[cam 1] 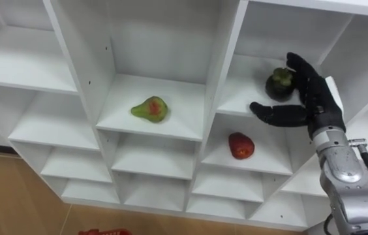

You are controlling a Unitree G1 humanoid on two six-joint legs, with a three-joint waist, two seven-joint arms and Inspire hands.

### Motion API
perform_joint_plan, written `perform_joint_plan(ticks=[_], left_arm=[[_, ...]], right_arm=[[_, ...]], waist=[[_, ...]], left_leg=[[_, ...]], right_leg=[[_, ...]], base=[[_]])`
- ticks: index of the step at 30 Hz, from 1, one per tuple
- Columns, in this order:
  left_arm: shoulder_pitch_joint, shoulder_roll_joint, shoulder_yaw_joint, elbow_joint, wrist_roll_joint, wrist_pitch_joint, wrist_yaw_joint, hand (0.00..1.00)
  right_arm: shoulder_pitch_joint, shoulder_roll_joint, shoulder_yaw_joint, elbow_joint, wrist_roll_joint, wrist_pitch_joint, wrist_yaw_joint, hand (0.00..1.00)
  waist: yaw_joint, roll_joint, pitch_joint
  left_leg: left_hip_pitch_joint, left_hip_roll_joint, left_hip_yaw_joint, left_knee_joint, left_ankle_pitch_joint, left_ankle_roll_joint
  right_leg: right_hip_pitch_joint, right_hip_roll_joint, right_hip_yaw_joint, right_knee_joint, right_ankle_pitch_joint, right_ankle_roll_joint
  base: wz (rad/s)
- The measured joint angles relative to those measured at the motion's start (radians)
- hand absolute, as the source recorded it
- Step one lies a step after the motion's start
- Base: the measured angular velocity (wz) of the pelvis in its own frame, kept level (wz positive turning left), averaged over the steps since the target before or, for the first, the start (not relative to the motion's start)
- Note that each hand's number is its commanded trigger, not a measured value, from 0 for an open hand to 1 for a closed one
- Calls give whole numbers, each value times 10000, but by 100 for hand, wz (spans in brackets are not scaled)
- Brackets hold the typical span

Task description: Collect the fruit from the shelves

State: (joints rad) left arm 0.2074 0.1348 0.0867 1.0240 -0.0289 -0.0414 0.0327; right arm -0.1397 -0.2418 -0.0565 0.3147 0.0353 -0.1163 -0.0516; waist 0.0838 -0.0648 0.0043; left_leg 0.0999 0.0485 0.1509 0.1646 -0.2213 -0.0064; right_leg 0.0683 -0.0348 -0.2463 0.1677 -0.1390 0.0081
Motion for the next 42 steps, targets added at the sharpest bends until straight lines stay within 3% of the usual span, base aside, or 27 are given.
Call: perform_joint_plan(ticks=[29, 42], left_arm=[[-30, -13, -109, -118, -69, -5, -34, 100], [-144, -76, -344, -1275, -112, 49, -312, 100]], right_arm=[[-20, -3, -13, 71, 38, -31, 49, 100], [-60, 35, 272, 242, -10, -135, 228, 100]], waist=[[3, 7, 9], [-222, -56, -19]], left_leg=[[53, 3, 13, -7, 0, 0], [-28, 3, -23, 39, -3, 1]], right_leg=[[14, 9, 35, -6, -1, 2], [0, -6, -34, 11, 0, 0]], base=[[0], [1]])
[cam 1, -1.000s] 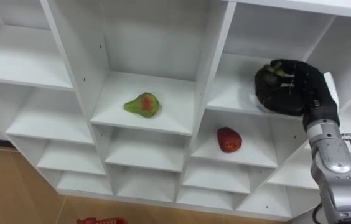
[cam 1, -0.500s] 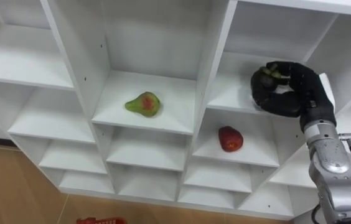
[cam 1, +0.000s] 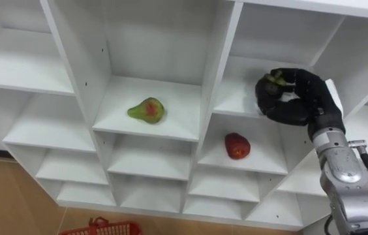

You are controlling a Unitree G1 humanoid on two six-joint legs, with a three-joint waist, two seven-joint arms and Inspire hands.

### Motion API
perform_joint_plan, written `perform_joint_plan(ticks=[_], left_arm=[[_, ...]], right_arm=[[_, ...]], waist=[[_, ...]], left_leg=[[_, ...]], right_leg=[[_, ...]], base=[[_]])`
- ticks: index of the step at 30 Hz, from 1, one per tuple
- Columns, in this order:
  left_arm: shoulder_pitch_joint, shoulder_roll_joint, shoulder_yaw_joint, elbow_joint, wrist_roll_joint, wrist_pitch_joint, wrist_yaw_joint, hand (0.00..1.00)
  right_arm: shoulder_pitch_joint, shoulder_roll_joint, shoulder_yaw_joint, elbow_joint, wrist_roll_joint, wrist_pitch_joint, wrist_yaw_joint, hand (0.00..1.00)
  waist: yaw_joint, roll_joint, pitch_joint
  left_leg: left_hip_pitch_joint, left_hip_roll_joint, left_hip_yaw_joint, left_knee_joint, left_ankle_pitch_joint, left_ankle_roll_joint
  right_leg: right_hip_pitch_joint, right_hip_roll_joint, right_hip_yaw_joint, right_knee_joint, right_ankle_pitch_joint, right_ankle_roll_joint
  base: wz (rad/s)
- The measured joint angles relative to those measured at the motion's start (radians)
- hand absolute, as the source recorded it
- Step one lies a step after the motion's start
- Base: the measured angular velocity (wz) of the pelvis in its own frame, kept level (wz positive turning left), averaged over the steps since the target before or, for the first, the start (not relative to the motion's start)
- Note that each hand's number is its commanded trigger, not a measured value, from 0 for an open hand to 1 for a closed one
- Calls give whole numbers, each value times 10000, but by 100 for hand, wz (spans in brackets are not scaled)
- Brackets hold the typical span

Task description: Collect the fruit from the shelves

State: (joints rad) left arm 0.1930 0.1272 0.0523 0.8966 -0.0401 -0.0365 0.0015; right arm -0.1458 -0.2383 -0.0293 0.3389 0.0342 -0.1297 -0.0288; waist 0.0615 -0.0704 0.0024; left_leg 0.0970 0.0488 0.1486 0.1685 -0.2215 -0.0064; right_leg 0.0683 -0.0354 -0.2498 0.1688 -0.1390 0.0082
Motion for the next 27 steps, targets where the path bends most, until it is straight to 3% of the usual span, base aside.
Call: perform_joint_plan(ticks=[6, 10, 14, 19, 27], left_arm=[[-248, -22, -256, -670, -87, 357, -685, 100], [-332, -81, -373, -1435, -728, 513, -1037, 100], [-331, -271, -390, -2180, -883, 536, -1396, 100], [-118, -263, -1086, -3499, -1316, 622, -1712, 100], [-116, -224, -1358, -4170, -1642, 623, -2100, 100]], right_arm=[[-1, 88, 31, -32, -12, 16, 242, 100], [47, 182, 64, -393, -134, 300, 314, 100], [98, 343, 67, -619, -402, 436, 311, 100], [119, 354, 90, -776, -399, 421, 250, 100], [119, 402, 95, -777, -388, 435, 255, 100]], waist=[[-169, -11, -22], [-290, -7, -20], [-322, 82, -27], [-343, 167, -18], [-353, 104, -59]], left_leg=[[18, 1, -7, 81, 2, -2], [23, 1, 28, 70, 2, -1], [37, 3, 40, 25, 2, -1], [29, 8, 55, 1, 3, -2], [26, 10, 47, 9, 4, -3]], right_leg=[[36, -3, -18, 6, 0, 0], [8, 0, 32, 10, 0, 0], [5, 8, 57, 12, 0, -1], [-20, 16, 61, 2, 0, 0], [-23, 15, 46, -11, 0, 0]], base=[[1], [-3], [0], [0], [0]])
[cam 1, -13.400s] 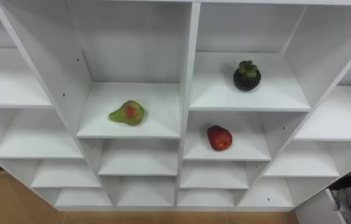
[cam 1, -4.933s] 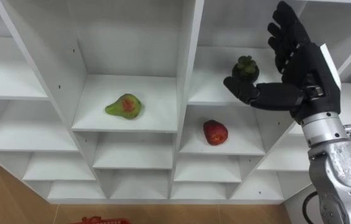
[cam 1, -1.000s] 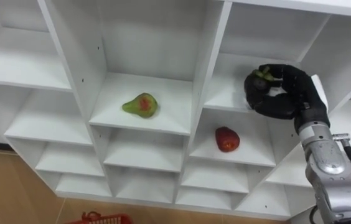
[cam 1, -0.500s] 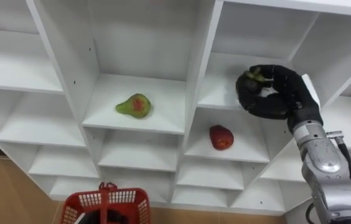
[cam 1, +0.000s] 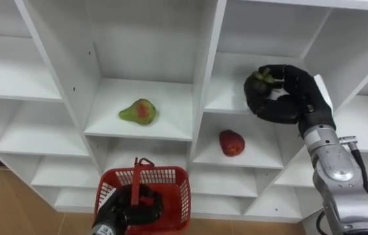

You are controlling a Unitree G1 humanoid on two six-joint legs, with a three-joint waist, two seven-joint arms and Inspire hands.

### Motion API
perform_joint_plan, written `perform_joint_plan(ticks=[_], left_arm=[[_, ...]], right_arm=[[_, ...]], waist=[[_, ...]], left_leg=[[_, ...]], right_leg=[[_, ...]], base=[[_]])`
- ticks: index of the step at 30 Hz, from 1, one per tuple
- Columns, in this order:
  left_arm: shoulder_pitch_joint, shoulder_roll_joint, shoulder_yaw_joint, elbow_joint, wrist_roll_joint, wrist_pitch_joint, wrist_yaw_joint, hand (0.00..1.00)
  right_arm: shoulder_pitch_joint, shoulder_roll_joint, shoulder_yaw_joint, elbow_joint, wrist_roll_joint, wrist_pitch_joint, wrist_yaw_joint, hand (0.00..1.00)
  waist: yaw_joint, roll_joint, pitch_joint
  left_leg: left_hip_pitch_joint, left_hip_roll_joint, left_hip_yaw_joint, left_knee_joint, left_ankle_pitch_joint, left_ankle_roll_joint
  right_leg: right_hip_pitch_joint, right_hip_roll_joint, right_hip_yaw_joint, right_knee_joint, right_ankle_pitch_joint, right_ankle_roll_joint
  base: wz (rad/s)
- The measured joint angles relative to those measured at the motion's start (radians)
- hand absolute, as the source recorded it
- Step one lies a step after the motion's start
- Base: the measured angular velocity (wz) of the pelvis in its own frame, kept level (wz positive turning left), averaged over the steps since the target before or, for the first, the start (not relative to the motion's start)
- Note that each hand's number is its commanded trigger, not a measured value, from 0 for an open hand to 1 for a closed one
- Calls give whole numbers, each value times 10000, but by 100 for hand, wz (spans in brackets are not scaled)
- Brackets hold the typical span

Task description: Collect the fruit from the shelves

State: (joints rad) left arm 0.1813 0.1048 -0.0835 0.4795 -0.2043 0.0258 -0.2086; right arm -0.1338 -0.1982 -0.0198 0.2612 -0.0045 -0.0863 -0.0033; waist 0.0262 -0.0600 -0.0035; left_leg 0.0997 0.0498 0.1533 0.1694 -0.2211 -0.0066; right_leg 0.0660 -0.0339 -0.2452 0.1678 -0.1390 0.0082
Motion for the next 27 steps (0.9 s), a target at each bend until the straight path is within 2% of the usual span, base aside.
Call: perform_joint_plan(ticks=[8, 14, 23, 27], left_arm=[[6, -3, -1, -176, 23, -1, -228, 100], [7, -7, -187, -189, 23, -3, -273, 100], [7, 10, -185, -189, 15, -9, -262, 100], [2, 30, -187, -189, 12, -33, -194, 100]], right_arm=[[31, 55, -18, -89, -31, 10, 62, 100], [508, 112, -2, -920, 0, 226, 277, 100], [768, 113, -5, -1267, -6, 239, 392, 100], [1075, 114, -6, -2054, -1, 243, 380, 100]], waist=[[-90, -7, -4], [-239, 21, 13], [-420, 19, 16], [-491, 20, 17]], left_leg=[[-10, -2, -9, 12, 1, 0], [-20, 3, -10, 9, 1, 0], [16, 3, 72, 42, 3, 1], [-59, 9, 133, 59, 4, 0]], right_leg=[[12, -5, -20, 0, 0, 0], [4, -9, -56, 7, 0, 0], [-22, -17, -20, 3, 0, 0], [-132, -15, -6, 14, 0, -1]], base=[[0], [0], [-1], [-5]])
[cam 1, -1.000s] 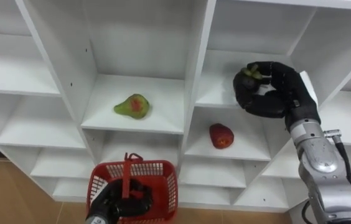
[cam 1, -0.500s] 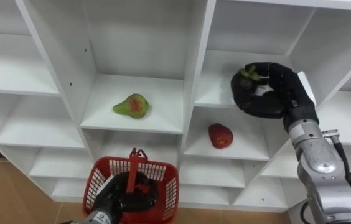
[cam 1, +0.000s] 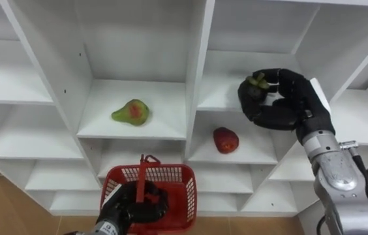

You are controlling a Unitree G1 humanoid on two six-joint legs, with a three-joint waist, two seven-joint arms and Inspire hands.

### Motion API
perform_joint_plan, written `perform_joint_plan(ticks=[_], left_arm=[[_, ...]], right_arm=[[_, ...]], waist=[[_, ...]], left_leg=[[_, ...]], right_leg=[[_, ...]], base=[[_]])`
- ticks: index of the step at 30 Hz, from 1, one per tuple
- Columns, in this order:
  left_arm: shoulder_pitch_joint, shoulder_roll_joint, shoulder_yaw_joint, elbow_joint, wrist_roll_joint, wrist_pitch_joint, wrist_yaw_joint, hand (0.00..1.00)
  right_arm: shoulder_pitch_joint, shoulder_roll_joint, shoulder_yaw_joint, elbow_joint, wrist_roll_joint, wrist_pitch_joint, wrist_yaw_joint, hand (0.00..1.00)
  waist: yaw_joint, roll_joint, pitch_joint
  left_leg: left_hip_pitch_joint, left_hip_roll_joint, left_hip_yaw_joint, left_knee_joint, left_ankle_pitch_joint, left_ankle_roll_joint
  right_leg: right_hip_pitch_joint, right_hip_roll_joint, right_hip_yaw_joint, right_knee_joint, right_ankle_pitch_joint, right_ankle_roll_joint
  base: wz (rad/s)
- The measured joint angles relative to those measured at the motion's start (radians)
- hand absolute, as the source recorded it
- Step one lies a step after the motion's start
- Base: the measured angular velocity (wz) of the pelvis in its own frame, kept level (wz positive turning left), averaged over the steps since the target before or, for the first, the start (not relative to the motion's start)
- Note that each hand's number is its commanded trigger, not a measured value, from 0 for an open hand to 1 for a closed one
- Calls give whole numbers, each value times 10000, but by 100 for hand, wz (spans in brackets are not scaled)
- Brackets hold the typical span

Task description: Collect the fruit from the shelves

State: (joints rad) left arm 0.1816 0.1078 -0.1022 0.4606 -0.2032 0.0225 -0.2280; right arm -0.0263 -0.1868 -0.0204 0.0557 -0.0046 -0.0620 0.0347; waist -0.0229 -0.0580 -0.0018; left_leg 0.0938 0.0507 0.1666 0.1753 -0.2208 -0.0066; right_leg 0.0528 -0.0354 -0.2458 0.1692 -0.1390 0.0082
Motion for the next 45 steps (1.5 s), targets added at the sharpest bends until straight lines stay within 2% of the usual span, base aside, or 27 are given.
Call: perform_joint_plan(ticks=[9, 13, 15, 18, 24, 30, 32, 35, 37, 41, 45], left_arm=[[-8, 52, -1, -3, -4, -1, 23, 100], [-4, 49, -17, -90, -28, -2, 18, 100], [-4, 68, -195, -90, -389, -2, 14, 100], [-17, 129, -396, -92, -788, -2, -3, 100], [10, 183, -616, -132, -771, 22, -24, 100], [100, 190, -635, -1013, -771, 102, -50, 100], [98, 180, -699, -1088, -772, 103, -95, 100], [69, 162, -884, -1086, -783, 142, -98, 100], [58, 157, -1024, -1086, -783, 144, -82, 100], [53, -1, -1090, -1075, -781, 145, -4, 100], [54, 13, -1093, -1074, -780, 182, -6, 100]], right_arm=[[171, 6, 8, -294, -6, 0, 1, 100], [208, 13, 16, -552, -346, 4, 109, 100], [392, -4, 162, -844, -412, 13, 124, 100], [534, -1, 486, -1121, -418, 135, 319, 100], [777, 86, 757, -1185, -423, 413, 564, 100], [978, 223, 790, -1244, -336, 417, 566, 100], [1077, 250, 858, -1262, -331, 394, 567, 100], [1245, 341, 912, -1374, -291, 393, 784, 100], [1448, 338, 1088, -1379, -275, 448, 947, 100], [1943, 346, 1582, -1368, -311, 814, 1481, 100], [2140, 326, 1609, -1361, -309, 863, 1768, 100]], waist=[[-20, 3, 4], [-22, 4, 6], [-14, 5, 4], [-24, 6, 5], [-13, -3, 11], [19, -10, 11], [14, 8, -20], [-14, 34, -20], [-42, 52, -8], [5, 184, 86], [4, 164, 84]], left_leg=[[-34, 2, 55, -76, -1, 0], [-147, 6, 126, -72, -1, 0], [-125, 10, 141, -71, 0, 0], [-100, 17, 199, -70, 0, 0], [-56, 22, 223, -71, 0, -1], [-104, 13, 257, -70, -1, 0], [-107, 18, 256, -74, -1, 0], [-111, 35, 257, -76, -1, -1], [-105, 46, 272, -75, -2, -2], [-148, 51, 405, -91, -2, -2], [-176, 46, 447, -103, -2, -2]], right_leg=[[-35, 6, 23, -14, -1, 1], [-202, 22, 171, 12, 0, -1], [-187, 31, 203, 18, 0, 0], [-187, 38, 223, 14, 0, -1], [-201, 38, 231, 15, 1, -1], [-217, 50, 313, 8, 1, -4], [-216, 60, 318, 8, 0, -4], [-216, 74, 319, 17, 2, -5], [-216, 84, 326, 22, 4, -9], [-387, 81, 440, 161, 5, -12], [-431, 78, 477, 174, 5, -11]], base=[[0], [-4], [-6], [-4], [0], [-1], [0], [0], [0], [-9], [-2]])
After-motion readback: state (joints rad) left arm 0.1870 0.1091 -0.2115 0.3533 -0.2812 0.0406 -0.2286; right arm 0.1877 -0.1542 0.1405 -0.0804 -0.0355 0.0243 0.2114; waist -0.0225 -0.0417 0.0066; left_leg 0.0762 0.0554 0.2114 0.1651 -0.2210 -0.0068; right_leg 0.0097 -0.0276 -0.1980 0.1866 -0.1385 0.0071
